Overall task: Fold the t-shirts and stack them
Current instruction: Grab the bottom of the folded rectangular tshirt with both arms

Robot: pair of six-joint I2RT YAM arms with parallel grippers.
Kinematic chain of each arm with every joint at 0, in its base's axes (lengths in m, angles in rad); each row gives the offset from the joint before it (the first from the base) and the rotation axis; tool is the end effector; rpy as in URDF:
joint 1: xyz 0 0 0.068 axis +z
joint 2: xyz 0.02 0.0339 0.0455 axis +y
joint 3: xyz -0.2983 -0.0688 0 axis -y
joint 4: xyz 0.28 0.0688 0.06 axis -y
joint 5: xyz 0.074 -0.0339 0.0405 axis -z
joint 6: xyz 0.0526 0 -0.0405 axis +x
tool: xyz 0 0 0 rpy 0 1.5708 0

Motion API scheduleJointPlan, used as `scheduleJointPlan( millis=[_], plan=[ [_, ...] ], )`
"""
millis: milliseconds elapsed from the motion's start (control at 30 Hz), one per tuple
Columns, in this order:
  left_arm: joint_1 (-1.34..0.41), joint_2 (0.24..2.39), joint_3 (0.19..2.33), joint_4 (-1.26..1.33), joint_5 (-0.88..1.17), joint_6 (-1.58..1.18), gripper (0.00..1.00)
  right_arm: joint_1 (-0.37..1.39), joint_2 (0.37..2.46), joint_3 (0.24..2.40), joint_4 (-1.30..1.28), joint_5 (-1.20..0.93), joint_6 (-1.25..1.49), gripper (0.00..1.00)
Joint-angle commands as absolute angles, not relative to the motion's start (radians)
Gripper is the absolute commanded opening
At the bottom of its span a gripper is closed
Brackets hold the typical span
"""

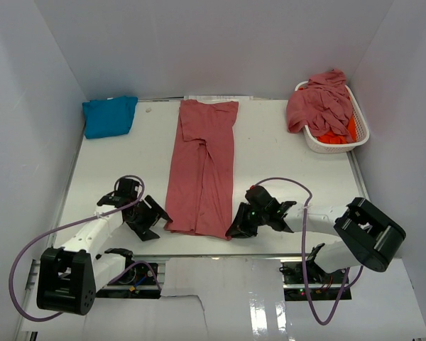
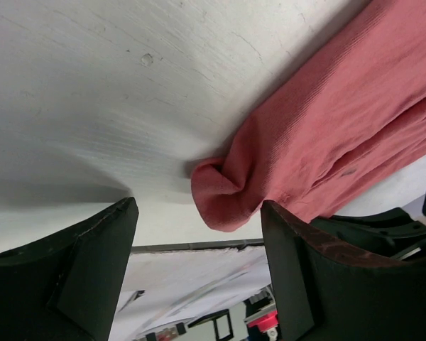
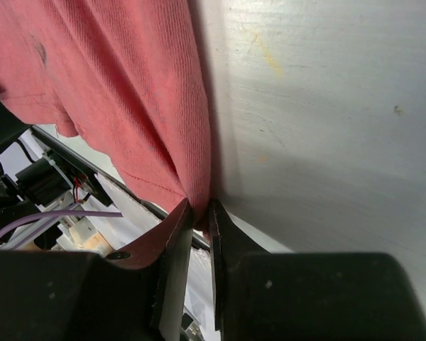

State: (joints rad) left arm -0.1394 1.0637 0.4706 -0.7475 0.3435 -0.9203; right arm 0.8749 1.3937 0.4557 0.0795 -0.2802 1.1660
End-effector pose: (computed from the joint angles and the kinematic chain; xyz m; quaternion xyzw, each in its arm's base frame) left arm 0.1649 -0.0410 0.1472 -0.3544 0.9126 -0.2037 0.0118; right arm 0.1573 0.2110 0.1226 0.0864 0.9253 0.3627 0.0690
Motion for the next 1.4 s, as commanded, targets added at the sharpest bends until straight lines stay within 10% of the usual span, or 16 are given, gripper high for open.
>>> scheduleJointPlan(
  millis=[0,1367],
  plan=[
    [-0.135,1.026,0.505,-0.729,0.353,-1.003,0.81,0.870,1.367,0.476,0.060,-0.288,1.141,0.21],
    [-0.118,0.942,0.361,-0.836,0.284,-1.789,0.60,0.785,1.325,0.442,0.049,-0.345,1.066,0.27]
  ],
)
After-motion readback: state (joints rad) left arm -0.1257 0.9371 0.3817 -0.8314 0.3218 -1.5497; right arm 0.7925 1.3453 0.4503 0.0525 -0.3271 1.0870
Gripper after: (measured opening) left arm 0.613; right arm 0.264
